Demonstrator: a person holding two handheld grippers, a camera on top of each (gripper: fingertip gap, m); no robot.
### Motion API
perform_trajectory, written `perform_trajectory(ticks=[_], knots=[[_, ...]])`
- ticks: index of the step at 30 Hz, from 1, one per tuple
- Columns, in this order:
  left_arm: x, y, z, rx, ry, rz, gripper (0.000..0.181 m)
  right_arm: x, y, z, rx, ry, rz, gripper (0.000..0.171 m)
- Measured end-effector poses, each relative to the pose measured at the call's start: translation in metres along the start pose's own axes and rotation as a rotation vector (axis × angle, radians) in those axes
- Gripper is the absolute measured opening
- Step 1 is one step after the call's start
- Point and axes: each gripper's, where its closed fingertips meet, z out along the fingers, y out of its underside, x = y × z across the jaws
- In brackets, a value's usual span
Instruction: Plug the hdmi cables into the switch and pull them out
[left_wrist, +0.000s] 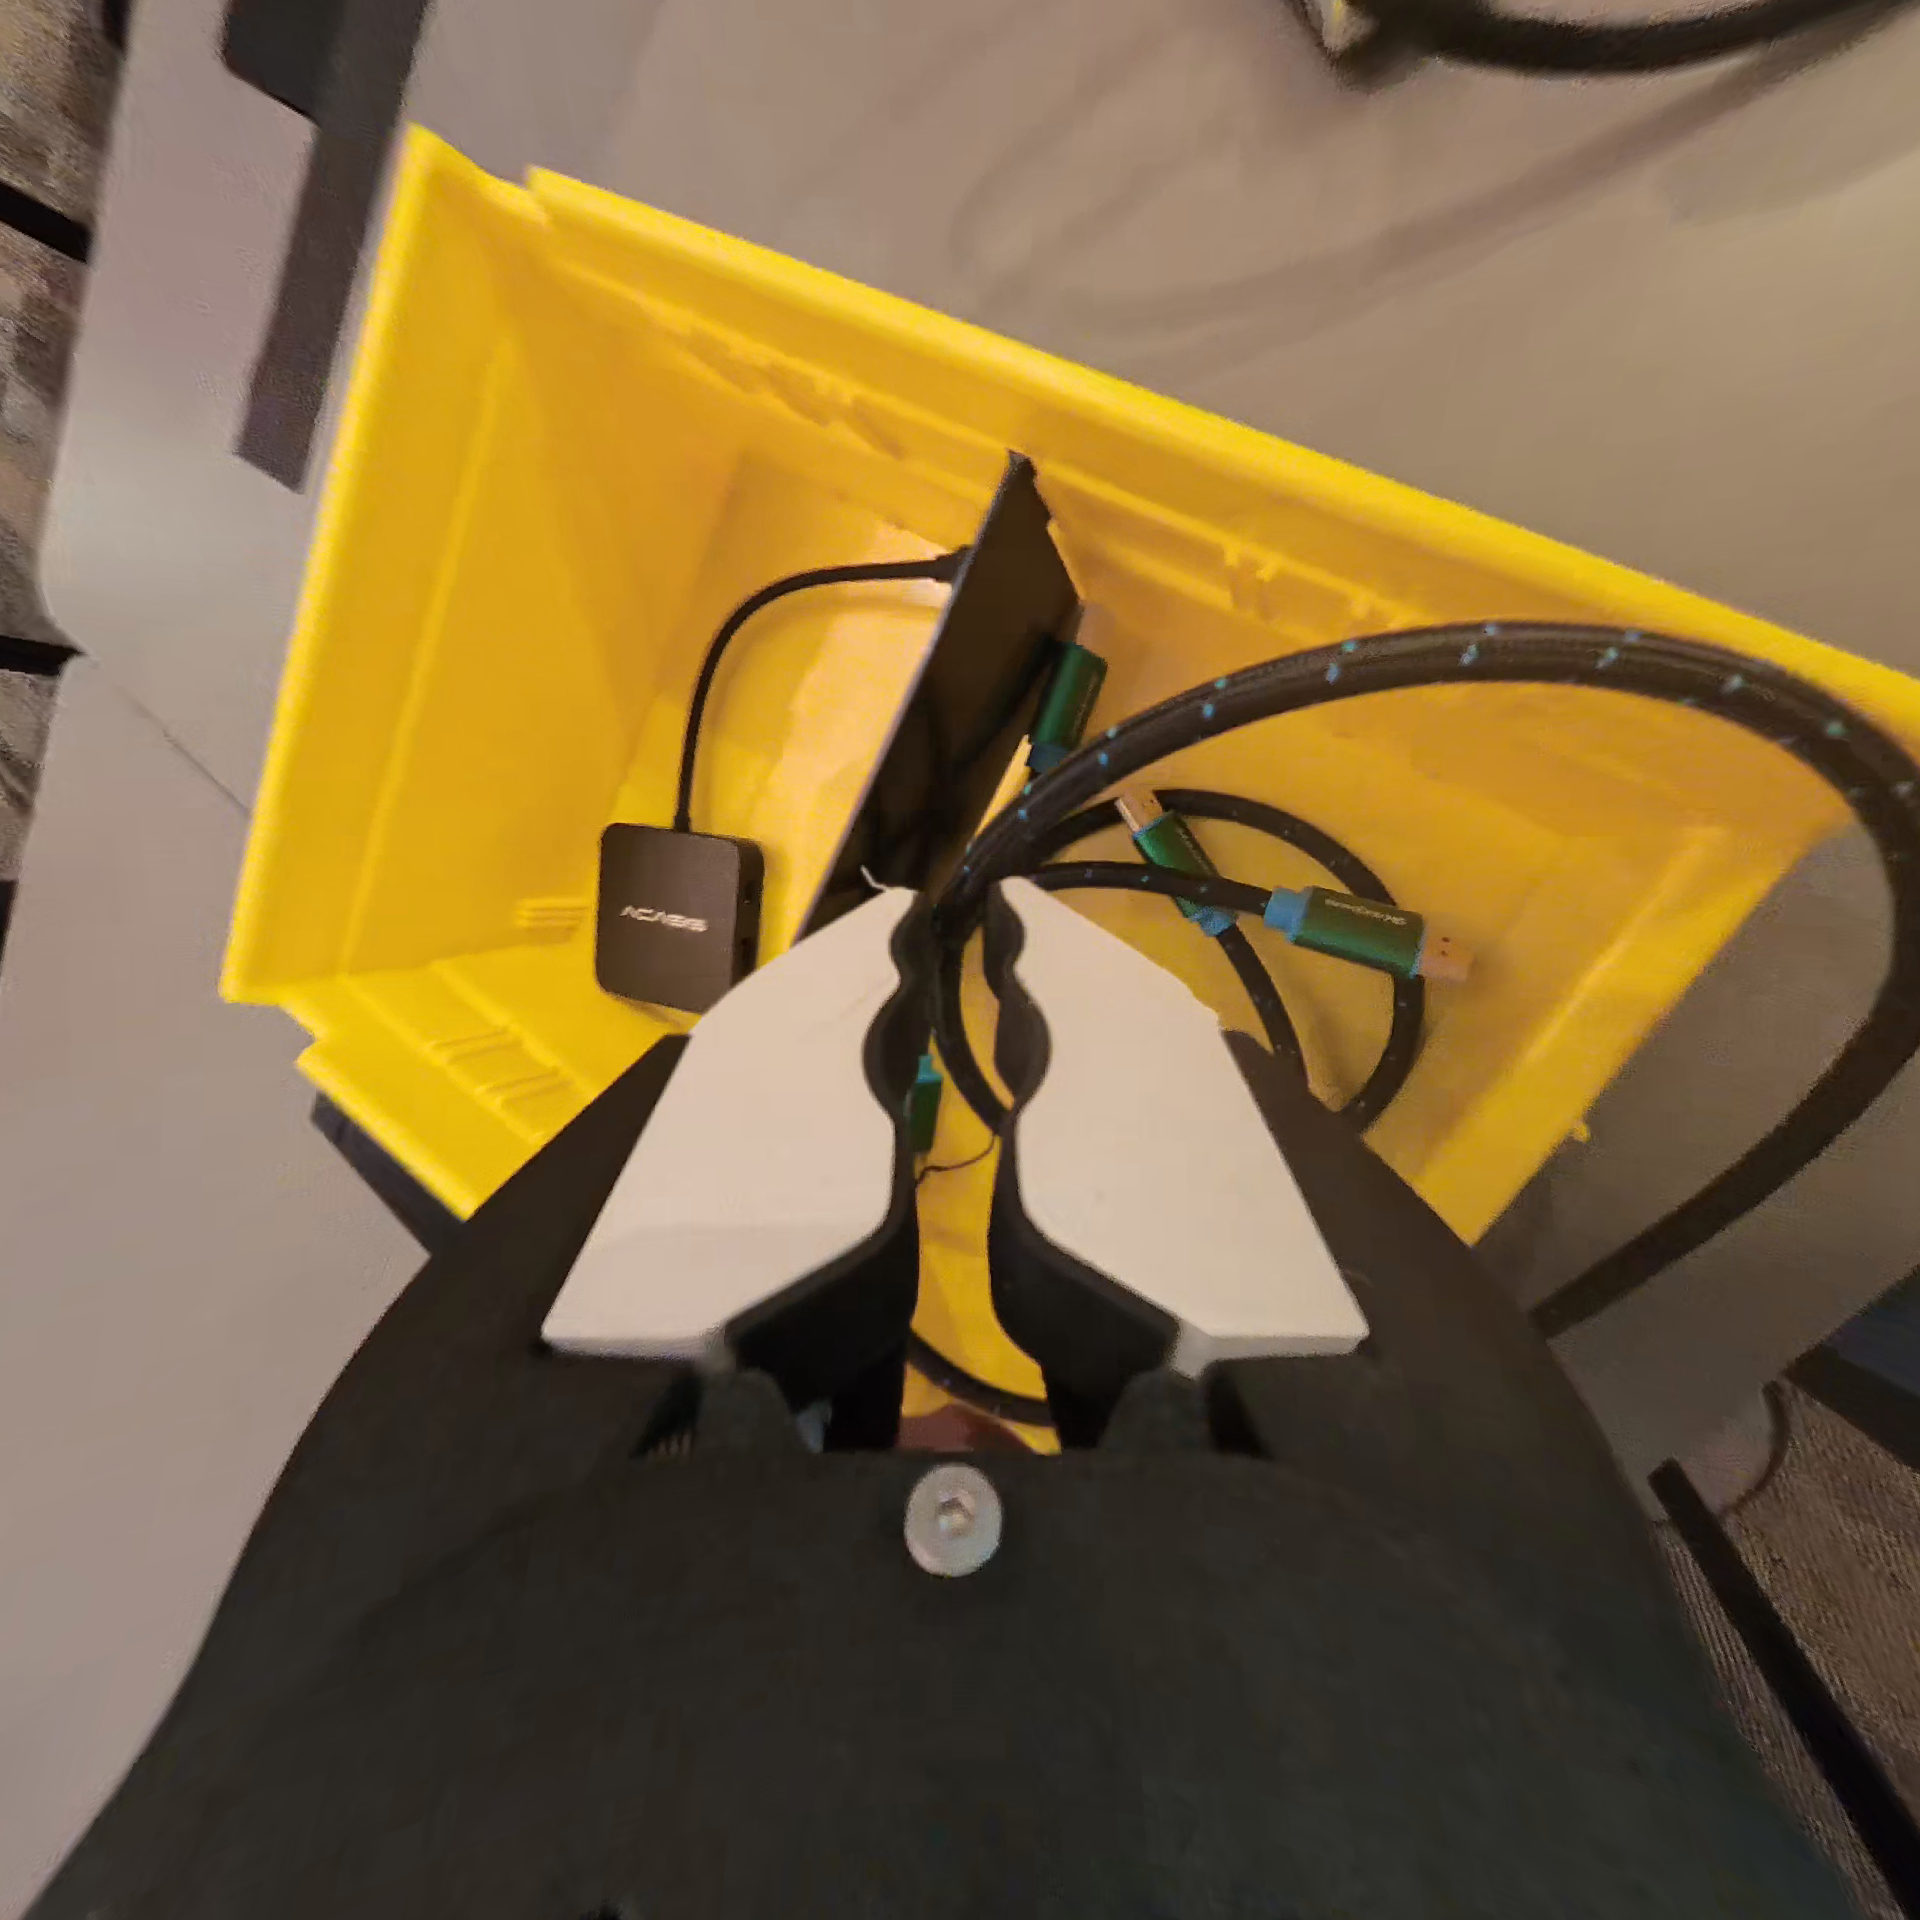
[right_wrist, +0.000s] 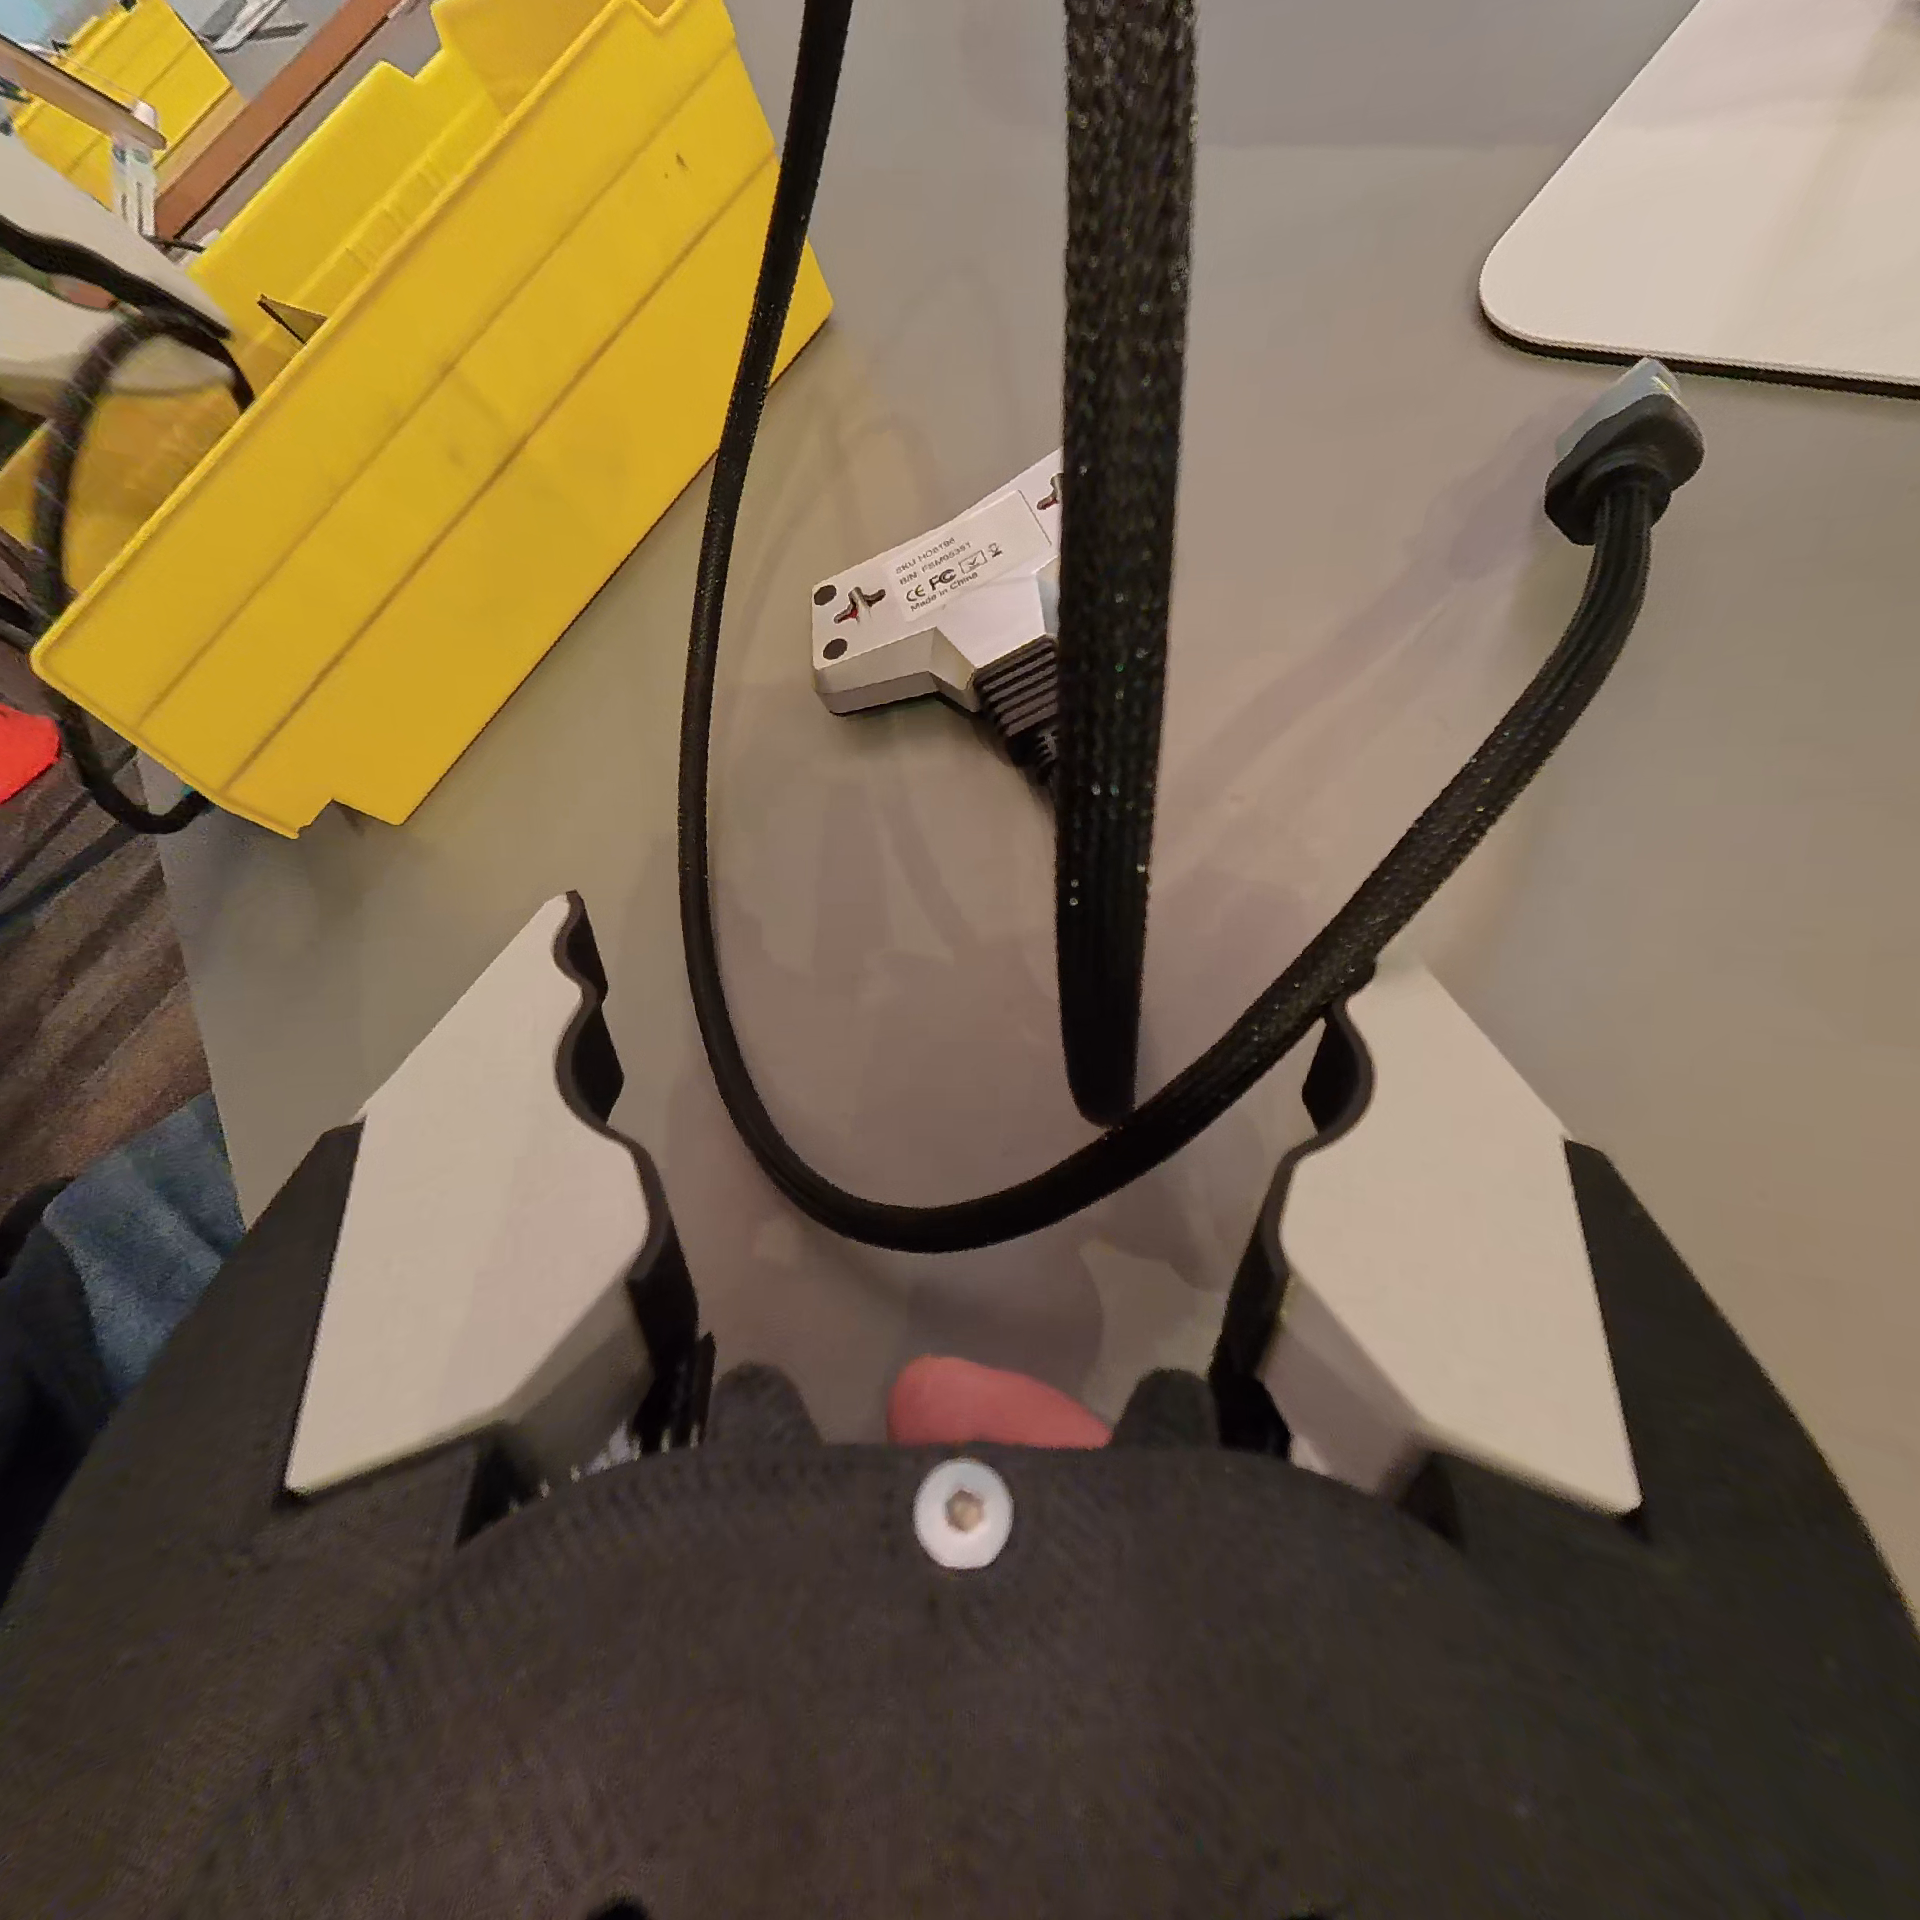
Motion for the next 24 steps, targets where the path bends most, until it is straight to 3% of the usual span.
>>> perform_trajectory(ticks=[6, 13, 18, 24], knots=[[-0.029, -0.017, -0.058, 0.168, -0.082, -0.085, 0.006, -0.001, -0.003, -0.001, 0.012, -0.005, -0.001, 0.134], [-0.045, -0.066, -0.124, 0.451, -0.18, -0.128, 0.006, -0.003, -0.008, -0.002, 0.029, 0.015, -0.042, 0.134], [-0.036, -0.108, -0.139, 0.578, -0.177, -0.107, 0.007, -0.004, -0.019, -0.007, 0.074, 0.053, -0.109, 0.134], [-0.025, -0.152, -0.117, 0.643, -0.148, -0.13, 0.007, 0.0, -0.04, -0.024, 0.171, 0.108, -0.153, 0.127]])
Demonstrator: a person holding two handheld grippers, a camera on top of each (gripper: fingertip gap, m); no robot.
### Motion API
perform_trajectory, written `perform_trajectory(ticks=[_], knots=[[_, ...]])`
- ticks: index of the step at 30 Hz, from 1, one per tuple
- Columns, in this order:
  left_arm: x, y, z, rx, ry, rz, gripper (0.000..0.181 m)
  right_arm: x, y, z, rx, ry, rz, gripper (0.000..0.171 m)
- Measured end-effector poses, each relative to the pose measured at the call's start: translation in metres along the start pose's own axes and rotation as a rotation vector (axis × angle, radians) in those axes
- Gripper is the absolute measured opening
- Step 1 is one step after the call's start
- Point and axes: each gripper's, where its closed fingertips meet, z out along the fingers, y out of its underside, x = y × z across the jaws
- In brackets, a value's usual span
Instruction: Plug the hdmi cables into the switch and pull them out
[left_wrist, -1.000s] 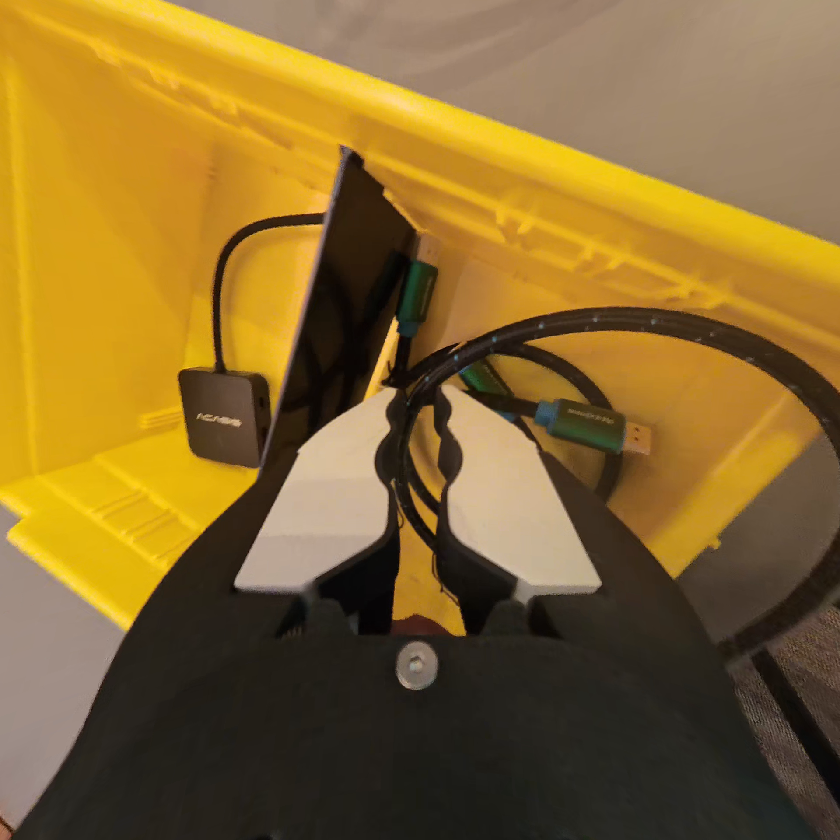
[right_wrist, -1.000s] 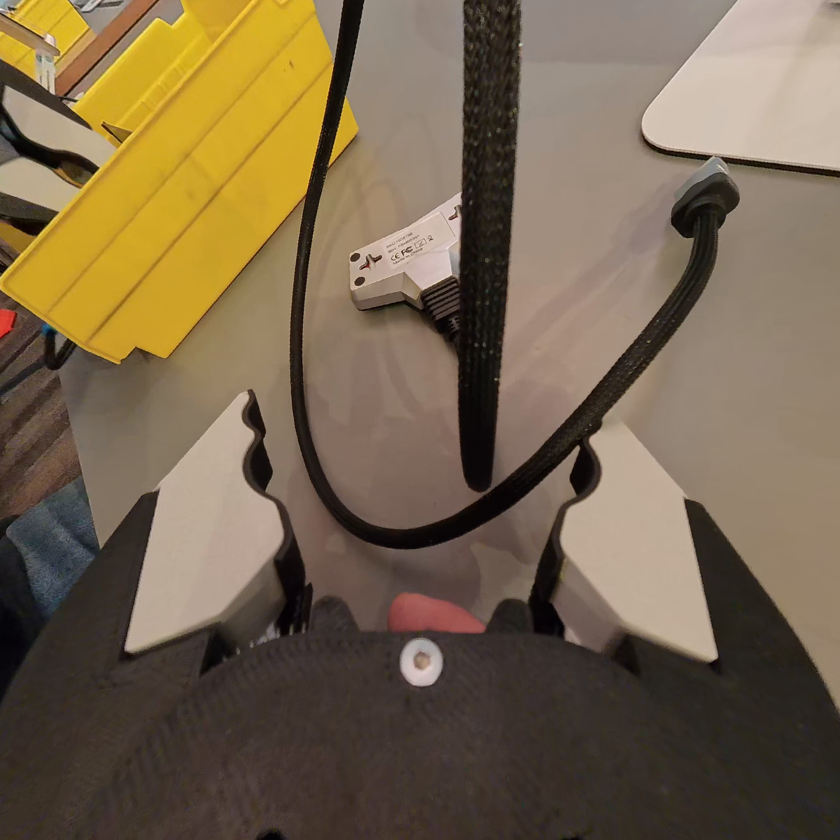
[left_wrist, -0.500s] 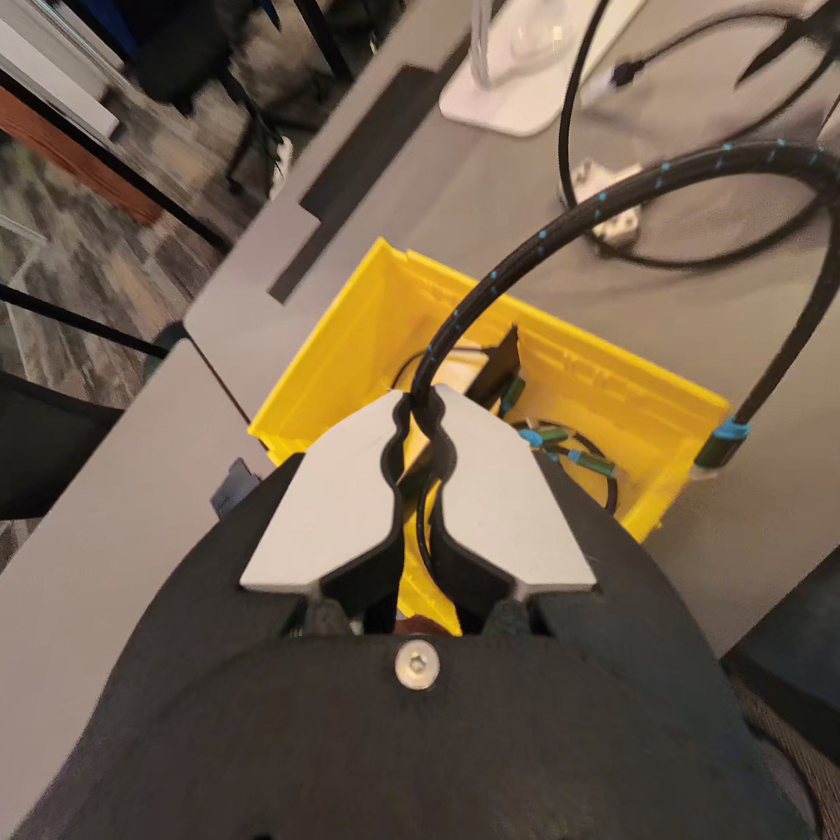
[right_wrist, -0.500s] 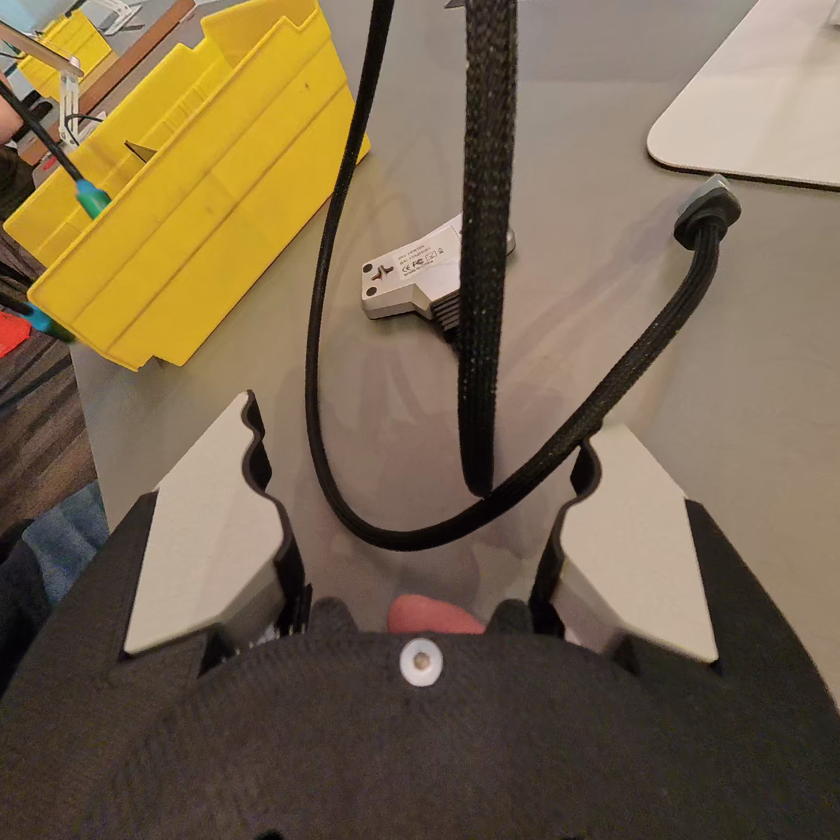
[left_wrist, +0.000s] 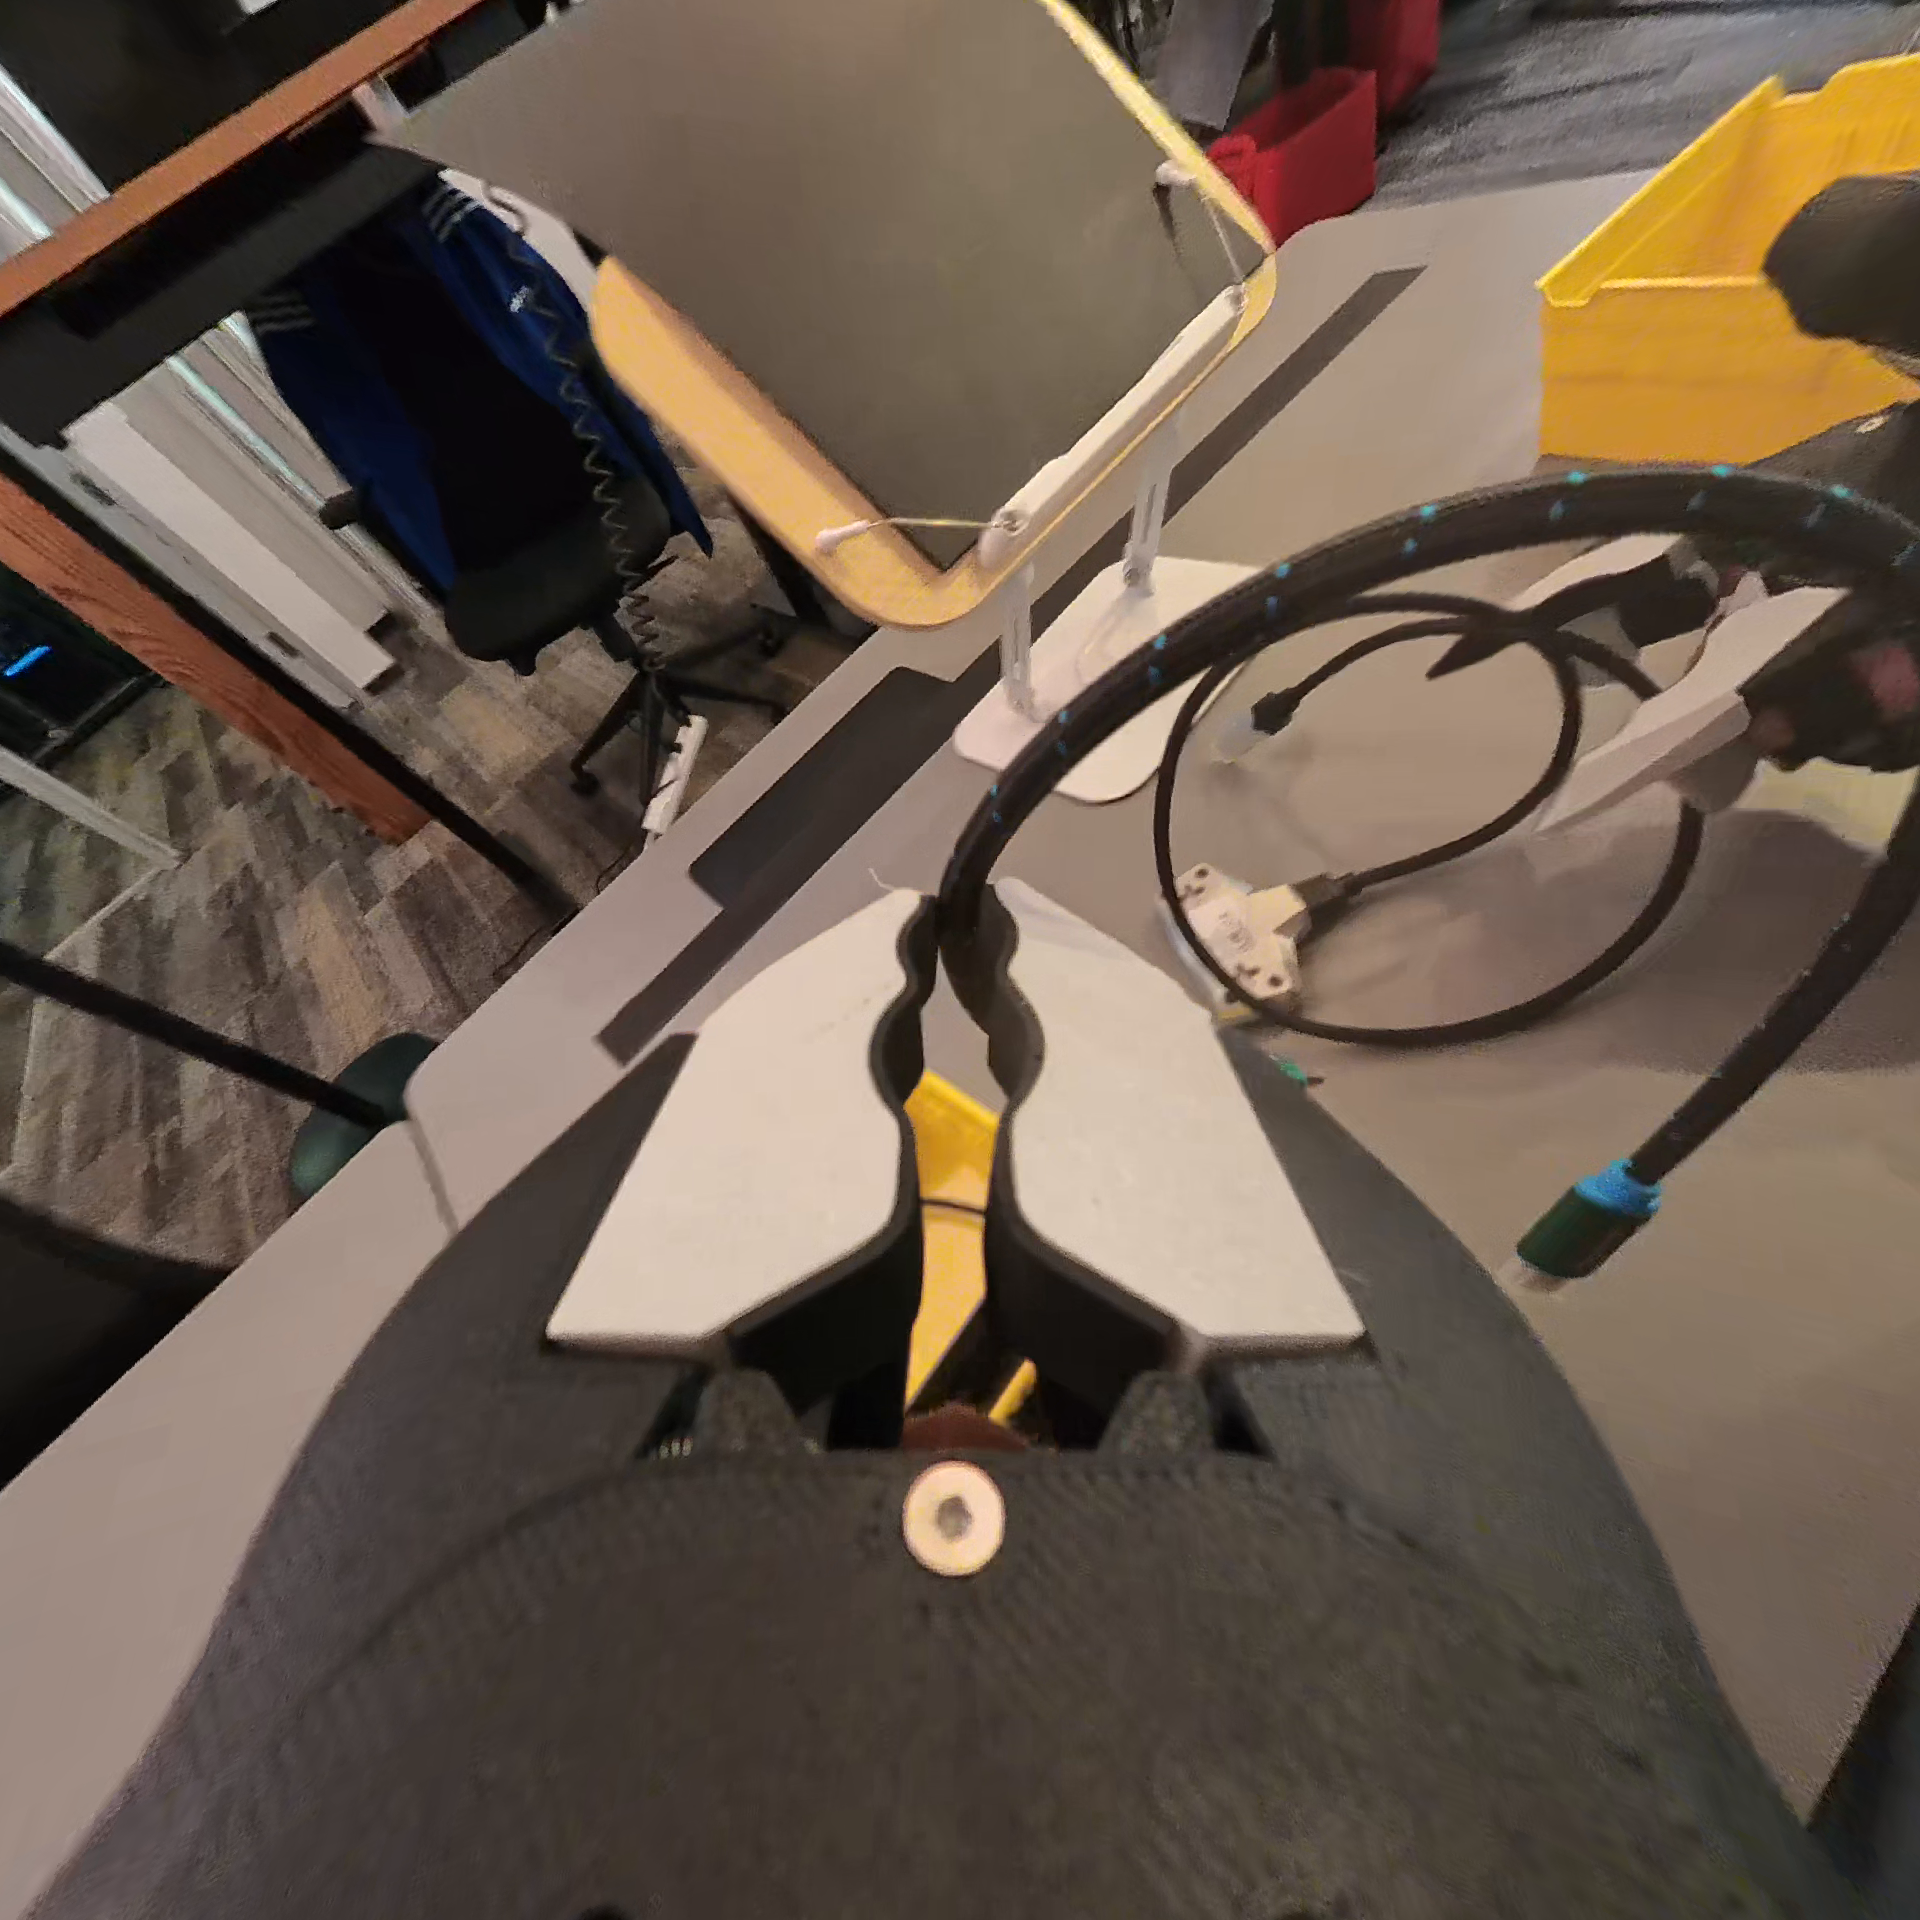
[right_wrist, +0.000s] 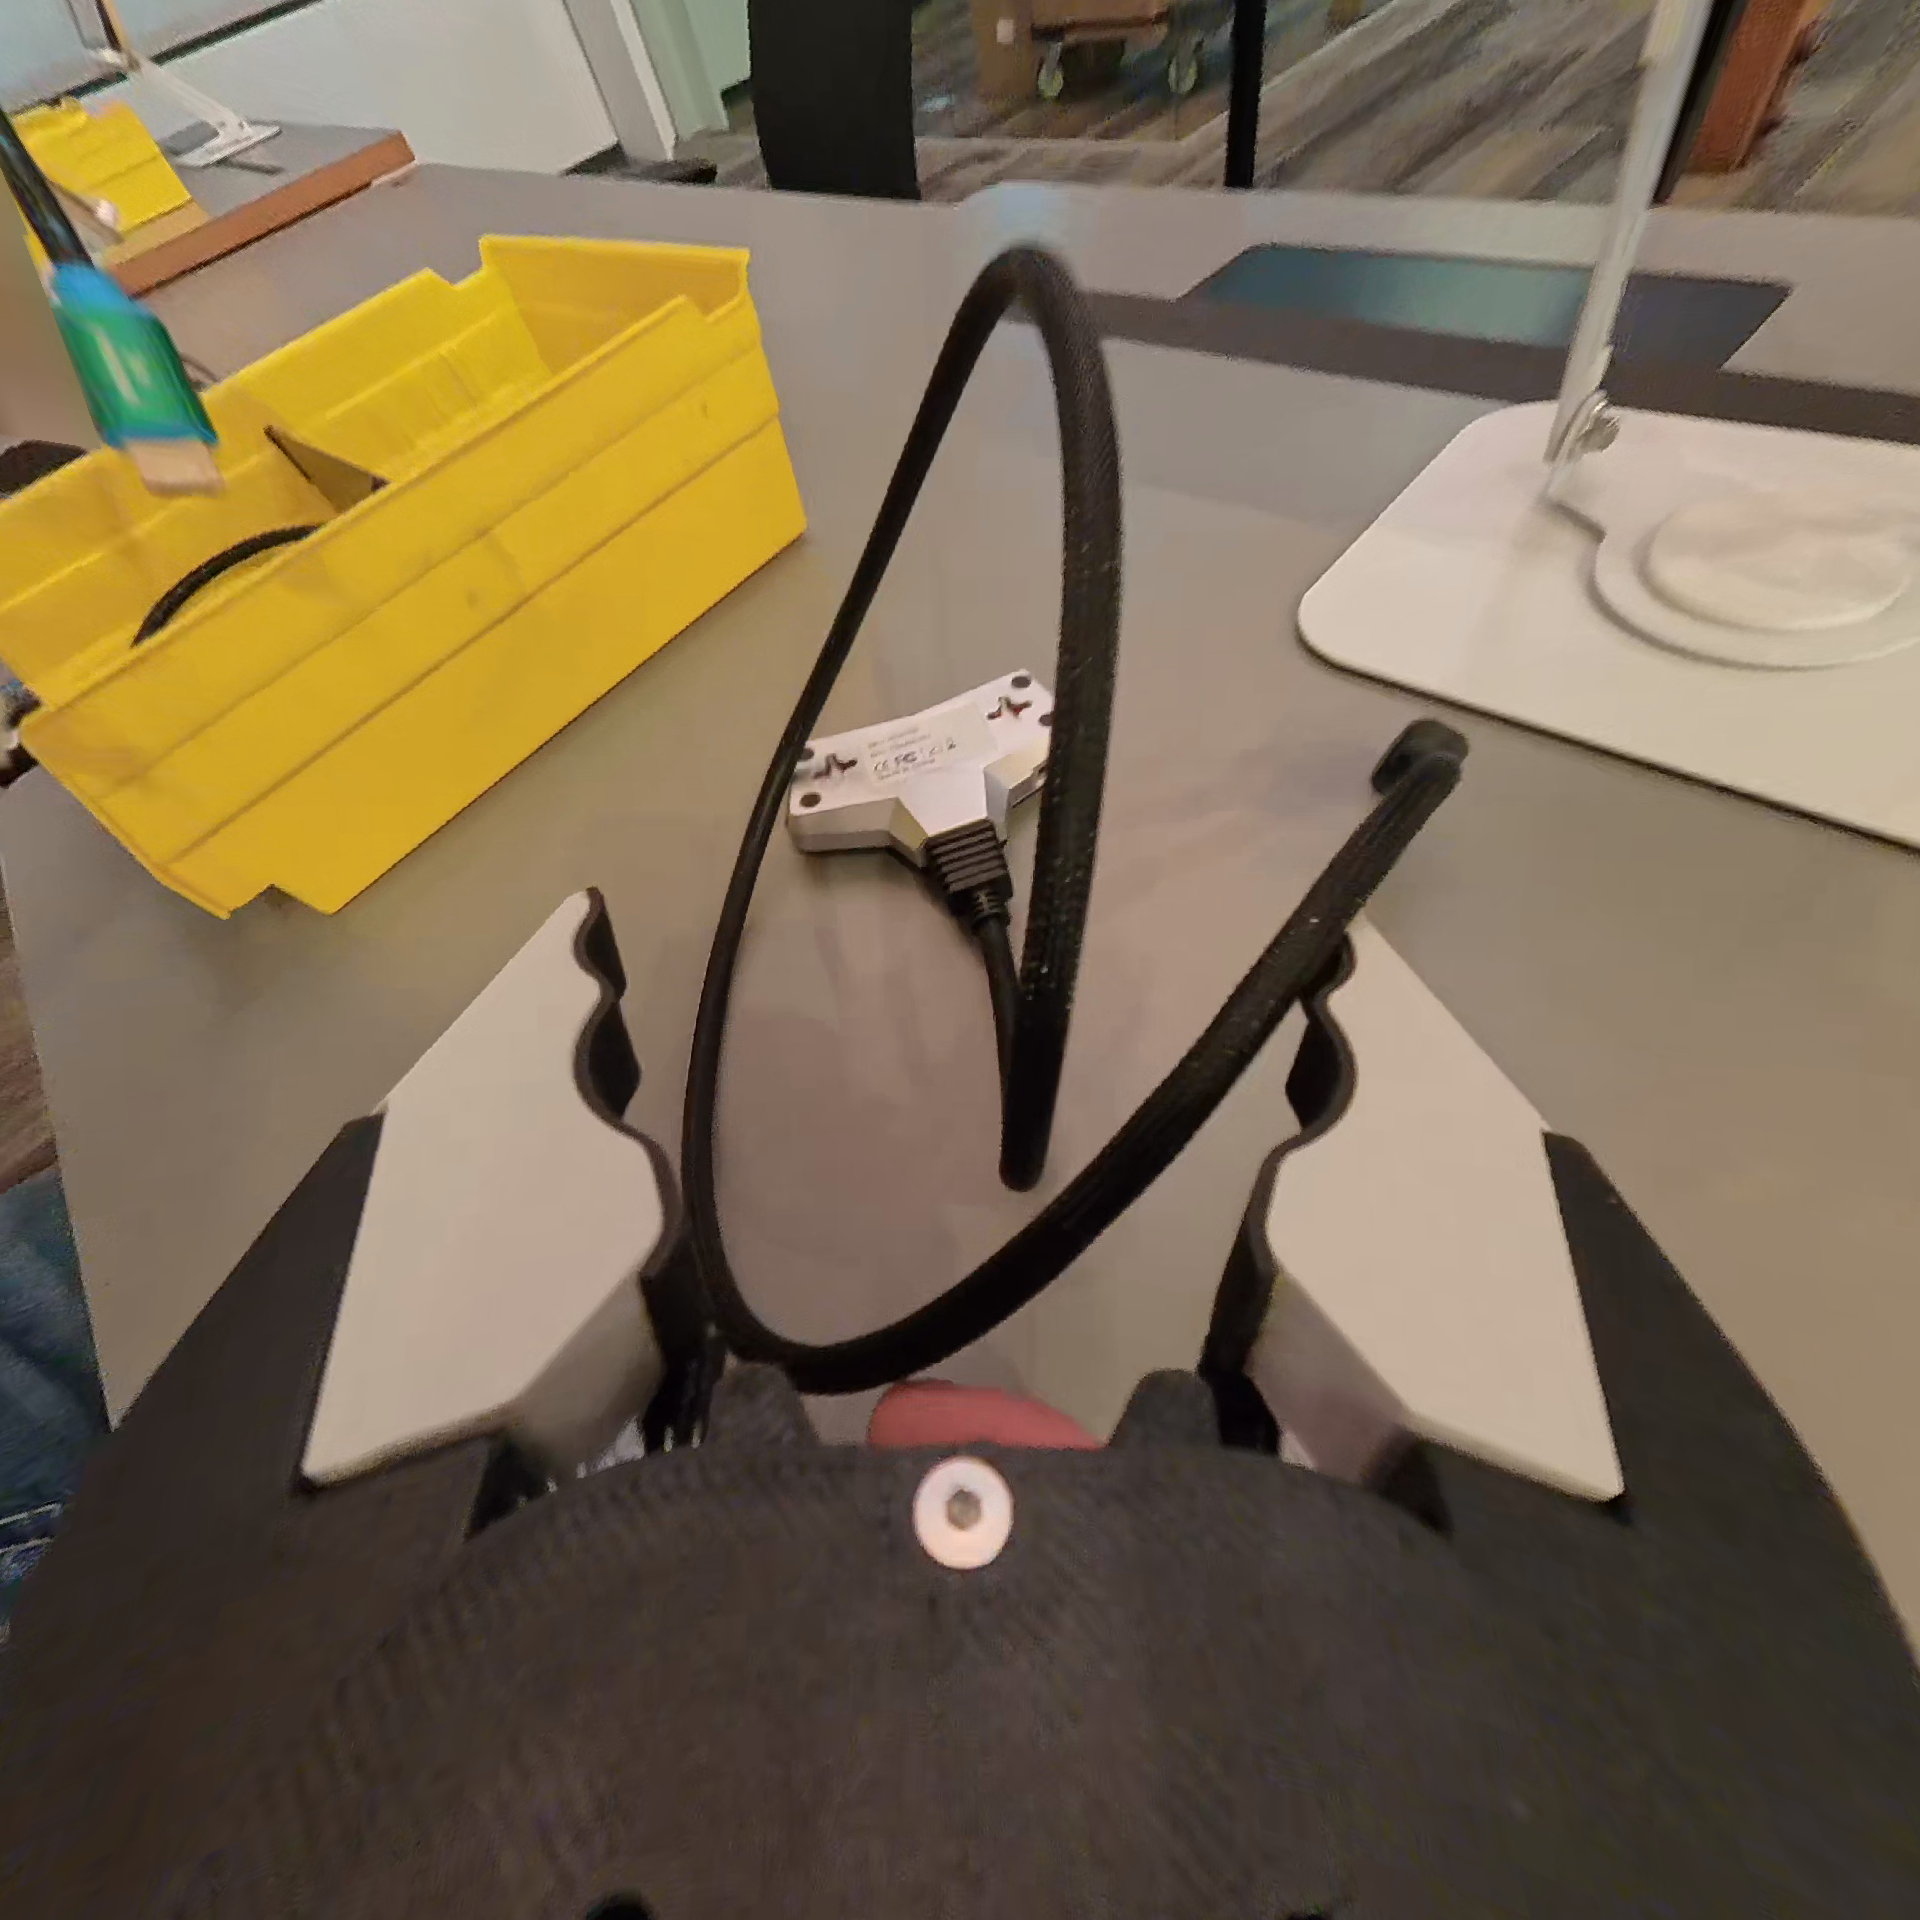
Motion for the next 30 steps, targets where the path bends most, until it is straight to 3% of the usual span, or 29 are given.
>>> perform_trajectory(ticks=[5, 10, 14, 17, 19, 21, 24, 27, 30], knots=[[0.028, 0.001, 0.04, -0.002, 0.054, -0.012, 0.007, 0.013, -0.008, -0.013, 0.023, 0.063, -0.044, 0.099], [0.038, 0.009, 0.064, -0.012, 0.083, -0.045, 0.007, 0.06, 0.018, -0.018, -0.1, 0.213, -0.008, 0.122], [0.037, 0.013, 0.071, 0.015, 0.083, -0.1, 0.007, 0.086, -0.01, -0.043, 0.032, 0.327, -0.025, 0.127], [0.036, 0.021, 0.074, 0.023, 0.066, -0.122, 0.007, 0.077, -0.051, -0.069, 0.203, 0.35, -0.162, 0.11], [0.036, 0.027, 0.076, 0.029, 0.065, -0.144, 0.007, 0.045, -0.067, -0.073, 0.258, 0.268, -0.309, 0.081], [0.036, 0.03, 0.077, 0.045, 0.068, -0.166, 0.008, -0.003, -0.069, -0.062, 0.257, 0.1, -0.429, 0.051], [0.034, 0.034, 0.078, 0.058, 0.065, -0.188, 0.008, -0.042, -0.041, -0.019, 0.081, -0.025, -0.445, 0.054], [0.033, 0.036, 0.077, 0.072, 0.072, -0.213, 0.008, -0.035, -0.005, 0.029, -0.133, -0.002, -0.353, 0.068], [0.036, 0.038, 0.078, 0.075, 0.085, -0.22, 0.008, -0.024, 0.025, 0.063, -0.284, -0.011, -0.278, 0.068]])
